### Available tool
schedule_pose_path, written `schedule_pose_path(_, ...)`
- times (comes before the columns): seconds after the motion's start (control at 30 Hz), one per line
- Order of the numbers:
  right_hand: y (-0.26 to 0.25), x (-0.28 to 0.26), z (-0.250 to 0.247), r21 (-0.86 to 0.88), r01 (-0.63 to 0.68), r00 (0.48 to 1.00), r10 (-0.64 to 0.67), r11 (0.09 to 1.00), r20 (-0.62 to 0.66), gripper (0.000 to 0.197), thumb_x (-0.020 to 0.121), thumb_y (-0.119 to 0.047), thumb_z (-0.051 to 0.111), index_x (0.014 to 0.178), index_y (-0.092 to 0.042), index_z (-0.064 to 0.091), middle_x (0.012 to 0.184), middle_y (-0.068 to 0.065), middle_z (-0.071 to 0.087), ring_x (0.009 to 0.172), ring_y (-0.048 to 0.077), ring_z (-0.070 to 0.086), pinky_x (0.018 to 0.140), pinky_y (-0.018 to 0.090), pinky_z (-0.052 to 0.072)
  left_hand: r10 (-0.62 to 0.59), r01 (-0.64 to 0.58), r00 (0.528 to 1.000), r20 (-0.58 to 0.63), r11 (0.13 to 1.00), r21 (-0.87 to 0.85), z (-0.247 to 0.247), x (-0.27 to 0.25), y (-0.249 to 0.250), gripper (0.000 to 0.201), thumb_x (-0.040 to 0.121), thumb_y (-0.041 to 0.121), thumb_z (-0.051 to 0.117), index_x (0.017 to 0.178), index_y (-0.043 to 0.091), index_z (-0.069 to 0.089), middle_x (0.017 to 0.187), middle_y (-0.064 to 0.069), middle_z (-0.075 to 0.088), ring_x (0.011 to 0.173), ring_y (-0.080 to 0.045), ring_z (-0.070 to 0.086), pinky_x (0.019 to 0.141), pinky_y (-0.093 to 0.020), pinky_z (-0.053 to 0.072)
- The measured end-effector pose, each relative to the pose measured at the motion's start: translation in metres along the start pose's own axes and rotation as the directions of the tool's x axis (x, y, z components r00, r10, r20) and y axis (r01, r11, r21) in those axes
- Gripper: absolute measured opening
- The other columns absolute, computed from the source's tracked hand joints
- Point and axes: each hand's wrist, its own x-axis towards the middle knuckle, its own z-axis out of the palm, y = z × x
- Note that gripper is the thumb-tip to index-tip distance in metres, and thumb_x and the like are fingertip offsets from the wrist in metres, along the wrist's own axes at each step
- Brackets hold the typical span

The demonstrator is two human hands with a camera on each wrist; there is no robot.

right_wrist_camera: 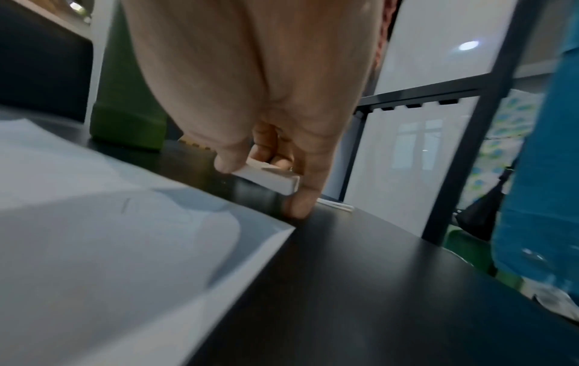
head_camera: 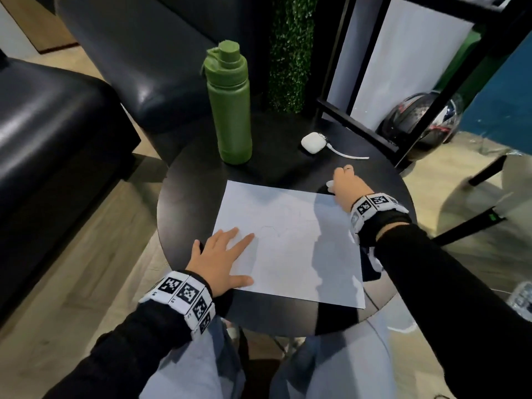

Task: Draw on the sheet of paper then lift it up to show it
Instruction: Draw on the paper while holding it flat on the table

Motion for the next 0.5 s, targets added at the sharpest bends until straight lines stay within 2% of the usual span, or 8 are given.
schedule_pose_path(0.07, 0.01, -0.022, -0.002, 0.166, -0.038, 0.996, 0.051, 0.985, -0.073, 0.032, 0.097, -0.017, 0.044, 0.122, 0.003, 0.041, 0.133, 0.023, 0.038, 0.113, 0.04, 0.051, 0.086, 0.038, 0.039, 0.004, -0.004, 1.0, 0.001, 1.0, 0.007, 0.002, -0.009, 0.004, 0.09, 0.085, 0.062, 0.05, 0.147, 0.043, -0.013, 0.159, 0.002, -0.004, 0.145, -0.025, 0.0, 0.116, -0.055, 0.007)
schedule_pose_path(0.13, 0.017, -0.047, -0.004, 0.363, -0.053, 0.987, 0.103, 0.93, -0.12, 0.032, 0.095, -0.02, 0.05, 0.118, 0.001, 0.046, 0.123, 0.021, 0.048, 0.108, 0.035, 0.053, 0.086, 0.035, 0.037, 0.012, -0.013, 1.0, 0.01, 0.999, 0.042, 0.004, -0.017, 0.007, 0.09, 0.083, 0.062, 0.052, 0.147, 0.043, -0.008, 0.157, -0.002, 0.0, 0.144, -0.029, 0.005, 0.115, -0.055, 0.01)
schedule_pose_path(0.2, 0.018, -0.071, -0.003, 0.535, -0.045, 0.984, 0.129, 0.843, -0.12, 0.024, 0.091, -0.026, 0.057, 0.104, -0.006, 0.054, 0.103, 0.014, 0.059, 0.095, 0.028, 0.054, 0.081, 0.033, 0.039, 0.017, -0.017, 1.0, 0.013, 0.999, 0.049, 0.005, -0.025, 0.009, 0.088, 0.082, 0.061, 0.056, 0.148, 0.042, 0.001, 0.155, -0.005, 0.007, 0.142, -0.03, 0.01, 0.115, -0.055, 0.012)
schedule_pose_path(0.27, 0.014, -0.092, 0.001, 0.609, -0.012, 0.991, 0.092, 0.793, -0.099, 0.013, 0.086, -0.026, 0.064, 0.086, -0.015, 0.059, 0.085, 0.005, 0.063, 0.081, 0.022, 0.059, 0.075, 0.033, 0.047, 0.028, -0.028, 1.0, 0.003, 0.999, 0.031, 0.003, -0.029, 0.011, 0.083, 0.08, 0.057, 0.06, 0.147, 0.038, 0.015, 0.15, -0.005, 0.014, 0.139, -0.029, 0.016, 0.115, -0.053, 0.012)
schedule_pose_path(0.3, 0.009, -0.101, 0.005, 0.639, -0.009, 0.995, 0.07, 0.769, -0.071, 0.009, 0.086, -0.023, 0.065, 0.082, -0.016, 0.06, 0.079, 0.002, 0.063, 0.071, 0.017, 0.06, 0.068, 0.027, 0.05, 0.036, -0.036, 0.999, -0.015, 0.999, 0.019, 0.001, -0.029, 0.013, 0.078, 0.08, 0.055, 0.061, 0.144, 0.035, 0.022, 0.149, -0.004, 0.017, 0.138, -0.028, 0.018, 0.115, -0.052, 0.012)
schedule_pose_path(0.37, -0.004, -0.119, 0.017, 0.683, -0.052, 0.999, 0.033, 0.728, 0.041, 0.004, 0.086, -0.013, 0.064, 0.09, -0.012, 0.063, 0.065, 0.001, 0.058, 0.048, 0.006, 0.054, 0.047, 0.012, 0.044, 0.049, -0.049, 0.995, -0.083, 0.999, -0.002, -0.003, -0.023, 0.019, 0.071, 0.08, 0.053, 0.062, 0.139, 0.028, 0.032, 0.149, -0.004, 0.017, 0.139, -0.026, 0.018, 0.116, -0.049, 0.009)
schedule_pose_path(0.43, -0.014, -0.129, 0.034, 0.711, -0.131, 0.988, 0.033, 0.691, 0.149, 0.015, 0.085, -0.006, 0.063, 0.099, -0.006, 0.063, 0.055, 0.005, 0.053, 0.033, 0.004, 0.045, 0.038, 0.014, 0.039, 0.066, -0.069, 0.988, -0.143, 0.998, -0.014, -0.005, -0.012, 0.029, 0.075, 0.079, 0.054, 0.063, 0.14, 0.022, 0.032, 0.154, -0.005, 0.011, 0.143, -0.025, 0.01, 0.117, -0.046, 0.006)
schedule_pose_path(0.5, -0.022, -0.136, 0.045, 0.727, -0.182, 0.978, 0.05, 0.662, 0.2, 0.018, 0.082, -0.005, 0.065, 0.1, -0.004, 0.065, 0.051, 0.007, 0.052, 0.03, 0.006, 0.041, 0.037, 0.016, 0.038, 0.119, -0.122, 0.983, -0.138, 0.992, -0.015, -0.004, -0.001, 0.044, 0.088, 0.077, 0.056, 0.065, 0.147, 0.022, 0.021, 0.157, -0.006, 0.001, 0.146, -0.025, 0.0, 0.118, -0.046, 0.003)
